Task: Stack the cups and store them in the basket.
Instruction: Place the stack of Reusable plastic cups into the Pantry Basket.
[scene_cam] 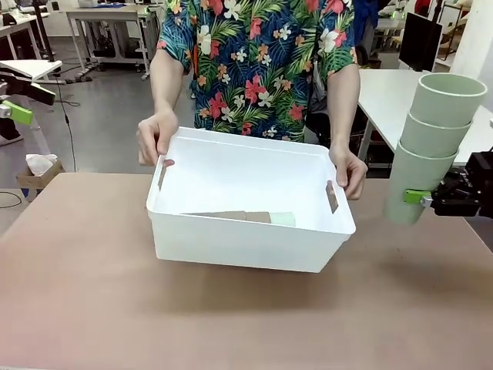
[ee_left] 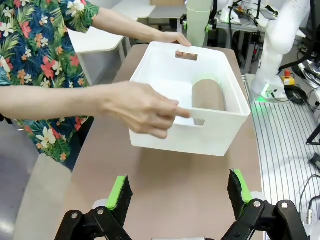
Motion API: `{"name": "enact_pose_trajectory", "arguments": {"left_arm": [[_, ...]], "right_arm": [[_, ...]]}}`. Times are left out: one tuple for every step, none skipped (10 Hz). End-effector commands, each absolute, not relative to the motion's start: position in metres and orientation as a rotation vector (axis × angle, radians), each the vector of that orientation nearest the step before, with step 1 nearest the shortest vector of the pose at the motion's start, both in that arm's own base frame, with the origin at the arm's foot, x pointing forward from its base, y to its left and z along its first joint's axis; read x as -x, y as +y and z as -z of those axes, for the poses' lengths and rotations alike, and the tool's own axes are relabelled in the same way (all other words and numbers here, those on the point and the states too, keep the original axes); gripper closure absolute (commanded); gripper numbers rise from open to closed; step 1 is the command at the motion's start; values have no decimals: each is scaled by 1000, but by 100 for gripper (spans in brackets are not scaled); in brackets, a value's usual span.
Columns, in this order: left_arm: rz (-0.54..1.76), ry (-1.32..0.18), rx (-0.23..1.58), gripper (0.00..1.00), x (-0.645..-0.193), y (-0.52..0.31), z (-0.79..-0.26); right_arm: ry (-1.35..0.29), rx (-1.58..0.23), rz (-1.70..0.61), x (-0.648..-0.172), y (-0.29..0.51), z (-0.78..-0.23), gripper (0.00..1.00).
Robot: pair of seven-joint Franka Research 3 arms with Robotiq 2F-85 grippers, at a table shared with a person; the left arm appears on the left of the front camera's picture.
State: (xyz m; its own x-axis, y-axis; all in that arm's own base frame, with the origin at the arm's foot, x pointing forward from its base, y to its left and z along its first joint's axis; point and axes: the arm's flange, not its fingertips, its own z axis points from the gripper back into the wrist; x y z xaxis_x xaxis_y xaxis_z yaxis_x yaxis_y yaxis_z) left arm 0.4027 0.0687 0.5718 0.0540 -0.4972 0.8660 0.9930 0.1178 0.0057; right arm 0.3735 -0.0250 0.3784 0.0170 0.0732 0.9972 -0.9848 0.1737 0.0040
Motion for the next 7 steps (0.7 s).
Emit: {"name": "enact_pose_trajectory", "arguments": {"left_arm": [[1306,-853,761,0,-400,67,-575],[1306,-853,761,0,-400,67,-575],[1306,-853,761,0,-400,67,-575],[1306,-853,761,0,-400,67,-575],[1306,-853,761,0,-400,67,-575],[1306,-853,761,0,-400,67,-575],[1306,-853,761,0,-400,67,-575]], "right_arm": [[-1233,-1024,-1117,-374,-25,-382,15],[-1233,-1024,-1117,-374,-25,-382,15],[-1233,-1024,-1117,-374,-25,-382,15],[-1233,-1024,-1117,-374,-25,-382,15],[-1233,-1024,-1117,-374,-25,-382,15],[-1233,-1024,-1117,-374,-25,-382,15],[-1233,-1024,-1117,-374,-25,-382,15]]}}
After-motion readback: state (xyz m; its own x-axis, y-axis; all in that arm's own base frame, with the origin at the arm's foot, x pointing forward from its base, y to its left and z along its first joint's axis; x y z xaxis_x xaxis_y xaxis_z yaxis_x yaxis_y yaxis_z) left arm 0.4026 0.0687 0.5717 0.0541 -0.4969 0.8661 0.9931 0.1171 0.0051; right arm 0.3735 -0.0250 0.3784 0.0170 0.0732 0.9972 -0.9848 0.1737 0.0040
